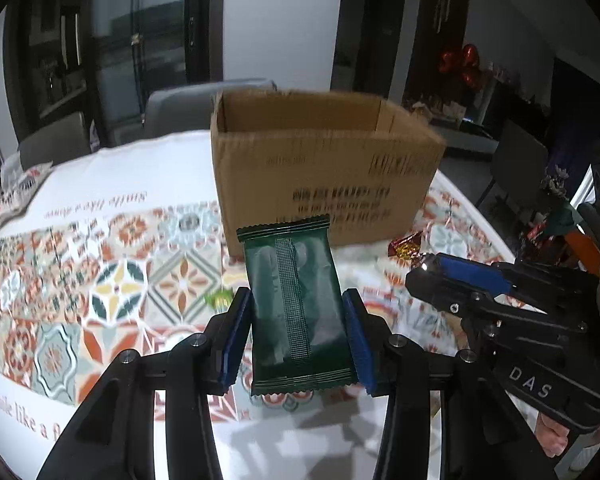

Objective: Organize snacks
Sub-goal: 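Carry both snacks over the box and open both tools to drop them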

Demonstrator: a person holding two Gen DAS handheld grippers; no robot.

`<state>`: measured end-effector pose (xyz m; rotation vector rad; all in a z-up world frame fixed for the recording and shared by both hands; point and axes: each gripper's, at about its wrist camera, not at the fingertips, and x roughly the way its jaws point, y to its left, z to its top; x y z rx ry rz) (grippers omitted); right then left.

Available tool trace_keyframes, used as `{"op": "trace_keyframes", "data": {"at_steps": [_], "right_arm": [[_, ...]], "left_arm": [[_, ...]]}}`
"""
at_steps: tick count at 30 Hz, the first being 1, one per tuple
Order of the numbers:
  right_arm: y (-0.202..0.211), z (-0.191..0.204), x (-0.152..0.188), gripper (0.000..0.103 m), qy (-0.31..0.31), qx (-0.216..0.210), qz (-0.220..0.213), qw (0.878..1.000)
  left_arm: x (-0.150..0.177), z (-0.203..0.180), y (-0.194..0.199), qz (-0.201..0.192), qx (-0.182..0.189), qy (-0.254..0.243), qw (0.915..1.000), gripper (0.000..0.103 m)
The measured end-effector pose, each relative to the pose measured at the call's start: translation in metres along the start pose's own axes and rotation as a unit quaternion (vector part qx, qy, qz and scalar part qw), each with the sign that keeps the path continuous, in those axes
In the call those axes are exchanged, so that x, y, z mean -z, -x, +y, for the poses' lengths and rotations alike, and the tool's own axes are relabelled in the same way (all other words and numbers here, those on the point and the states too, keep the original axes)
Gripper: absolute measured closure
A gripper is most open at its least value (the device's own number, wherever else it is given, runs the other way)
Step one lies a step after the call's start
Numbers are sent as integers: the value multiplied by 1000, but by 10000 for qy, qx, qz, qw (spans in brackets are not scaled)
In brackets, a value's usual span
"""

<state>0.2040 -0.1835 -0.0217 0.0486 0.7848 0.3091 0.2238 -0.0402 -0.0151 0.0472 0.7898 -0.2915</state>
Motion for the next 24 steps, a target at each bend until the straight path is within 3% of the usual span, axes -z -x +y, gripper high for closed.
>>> {"op": "trace_keyframes", "data": {"at_steps": [10,24], "right_arm": [[23,0,-51,78,178,174,-569,9981],[17,-19,-124,78,306,354,-746,9961]], "left_arm": [[-55,0,18,-544,-166,-228,9981,58],[-134,6,-3,-625,-36,-345,9974,58]]}}
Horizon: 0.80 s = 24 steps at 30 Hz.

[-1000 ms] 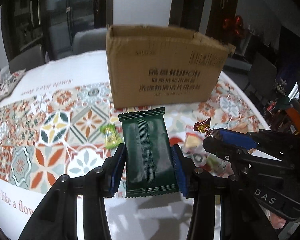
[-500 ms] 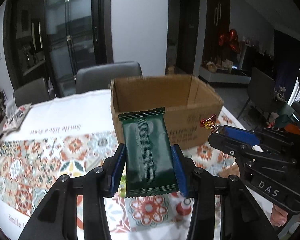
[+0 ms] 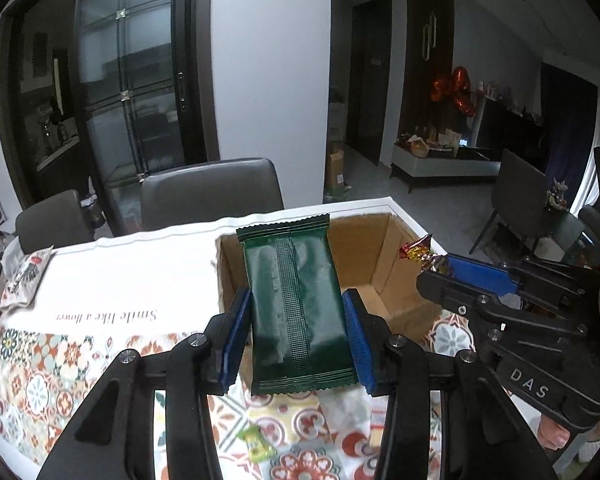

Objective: Organize snacks
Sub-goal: 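Carry both snacks over the box and open both tools to drop them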

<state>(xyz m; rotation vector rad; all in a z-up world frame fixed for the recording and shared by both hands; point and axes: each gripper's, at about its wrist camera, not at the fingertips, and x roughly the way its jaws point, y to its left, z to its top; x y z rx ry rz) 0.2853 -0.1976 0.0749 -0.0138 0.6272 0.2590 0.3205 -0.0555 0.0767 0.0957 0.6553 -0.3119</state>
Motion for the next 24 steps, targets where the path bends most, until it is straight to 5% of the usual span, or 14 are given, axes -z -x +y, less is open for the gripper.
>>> {"op": "trace_keyframes", "data": {"at_steps": [18,19,21,24], "right_arm": [[-56,-38,-19,78,-163,92,247,9995],[-58,-40,-19,77,-196,125,259,9994],[-60,-42,-17,54,-272,245,322,9988],[-52,-44,-11,53,-276,360,269,9986]], "left_arm": [[-20,1,-75,442,-119,-133,9989,53],[-19,1,-75,456,-207,-162,9986,49],[-16,2,-70,410,-337,-127,9985,40],[-11,1,-60,383,-342,-136,9986,38]]}}
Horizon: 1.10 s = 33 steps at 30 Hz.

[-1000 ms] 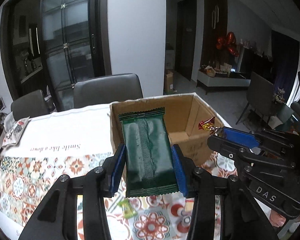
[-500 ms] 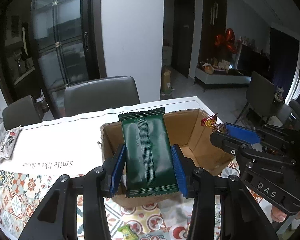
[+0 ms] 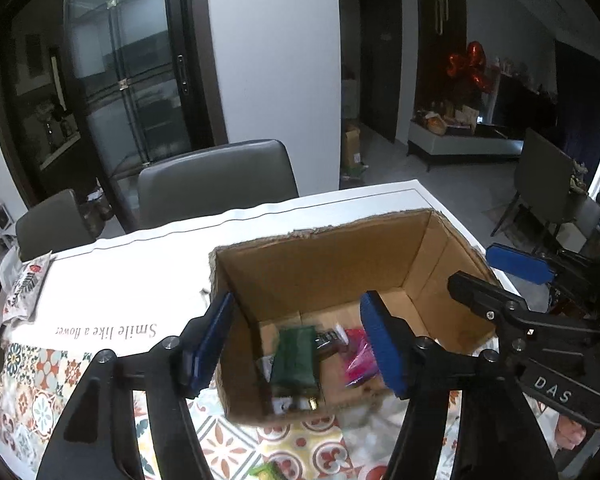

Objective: Organize snacks
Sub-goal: 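Carry both snacks over the box and open both tools to drop them, then move both open tools back toward the remaining snacks on the table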

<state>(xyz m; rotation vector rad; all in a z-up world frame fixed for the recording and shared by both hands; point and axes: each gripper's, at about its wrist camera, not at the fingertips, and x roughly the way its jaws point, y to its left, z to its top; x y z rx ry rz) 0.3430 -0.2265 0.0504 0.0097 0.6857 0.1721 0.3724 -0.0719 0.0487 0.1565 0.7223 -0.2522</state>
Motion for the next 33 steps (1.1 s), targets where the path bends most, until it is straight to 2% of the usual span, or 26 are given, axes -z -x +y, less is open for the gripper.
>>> {"op": "trace_keyframes", "data": {"at_steps": [4,12,19,25,33], "right_arm": [[17,0,12,53,43,72,-3,10000],[65,0,44,44,-1,64,-207,9998],[91,-12,80,44,-24,52,-171,9998],[100,-23,111,44,-115,54,-25,9999],[95,-33,152,44,-204,30,379,9991]], "left_arm": [[14,-9,22,-121,14,-71,9999,34],[37,-32,53,-190,345,-83,9992,34],[64,-59,76,-329,326,-268,9986,34],[91,-77,76,-46,536,-208,9983,34],[127,-99,64,434,574,-180,9972,34]]}}
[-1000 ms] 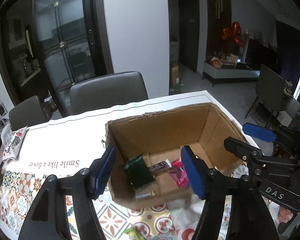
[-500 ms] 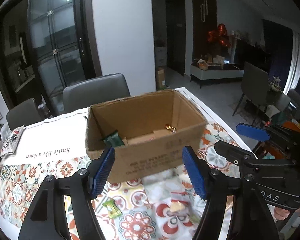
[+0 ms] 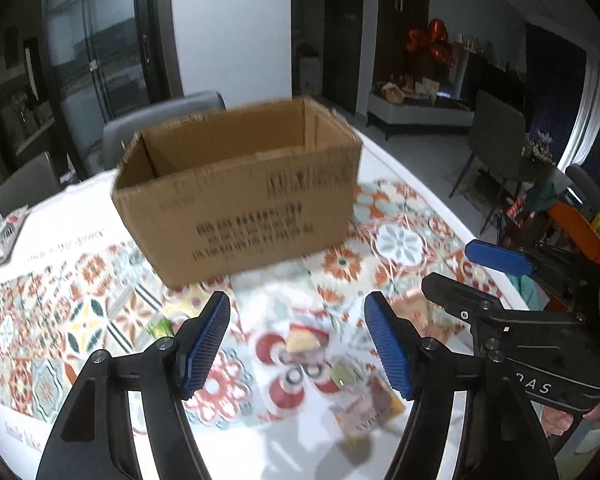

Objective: Organize snacks
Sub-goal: 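Move both open tools back toward the remaining snacks on the table, then grasp the small green-capped item with left tool while right tool grasps tan biscuit pack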

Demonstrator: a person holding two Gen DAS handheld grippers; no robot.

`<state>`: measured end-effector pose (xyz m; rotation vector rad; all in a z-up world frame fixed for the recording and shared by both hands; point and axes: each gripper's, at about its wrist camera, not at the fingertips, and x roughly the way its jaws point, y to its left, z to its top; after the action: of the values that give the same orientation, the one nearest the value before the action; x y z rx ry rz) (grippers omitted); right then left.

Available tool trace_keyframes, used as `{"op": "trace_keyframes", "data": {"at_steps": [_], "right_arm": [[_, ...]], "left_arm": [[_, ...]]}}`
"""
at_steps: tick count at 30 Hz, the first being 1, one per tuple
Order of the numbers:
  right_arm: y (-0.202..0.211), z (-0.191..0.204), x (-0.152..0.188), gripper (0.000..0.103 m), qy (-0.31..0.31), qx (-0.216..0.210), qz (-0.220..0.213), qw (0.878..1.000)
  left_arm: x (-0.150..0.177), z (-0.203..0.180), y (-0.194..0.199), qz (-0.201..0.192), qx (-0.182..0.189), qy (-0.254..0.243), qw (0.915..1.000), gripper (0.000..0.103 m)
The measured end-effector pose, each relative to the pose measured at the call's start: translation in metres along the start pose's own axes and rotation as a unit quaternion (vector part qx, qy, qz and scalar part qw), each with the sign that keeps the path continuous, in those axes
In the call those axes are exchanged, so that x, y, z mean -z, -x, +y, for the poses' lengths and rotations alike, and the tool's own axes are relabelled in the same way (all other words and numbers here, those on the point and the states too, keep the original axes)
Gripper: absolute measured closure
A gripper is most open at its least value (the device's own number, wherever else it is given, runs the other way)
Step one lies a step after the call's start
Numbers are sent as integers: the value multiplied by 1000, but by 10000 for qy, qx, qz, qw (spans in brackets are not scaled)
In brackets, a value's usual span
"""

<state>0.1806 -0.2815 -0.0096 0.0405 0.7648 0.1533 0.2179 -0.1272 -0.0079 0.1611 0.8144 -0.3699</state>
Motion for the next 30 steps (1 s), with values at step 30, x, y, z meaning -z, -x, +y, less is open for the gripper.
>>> {"op": "trace_keyframes", "data": {"at_steps": [30], "right_arm": [[-57,-28,58,44,-283,-331,922,9948]], "left_arm": [[61,-24,-89,1454,514,273,9877,62]]}}
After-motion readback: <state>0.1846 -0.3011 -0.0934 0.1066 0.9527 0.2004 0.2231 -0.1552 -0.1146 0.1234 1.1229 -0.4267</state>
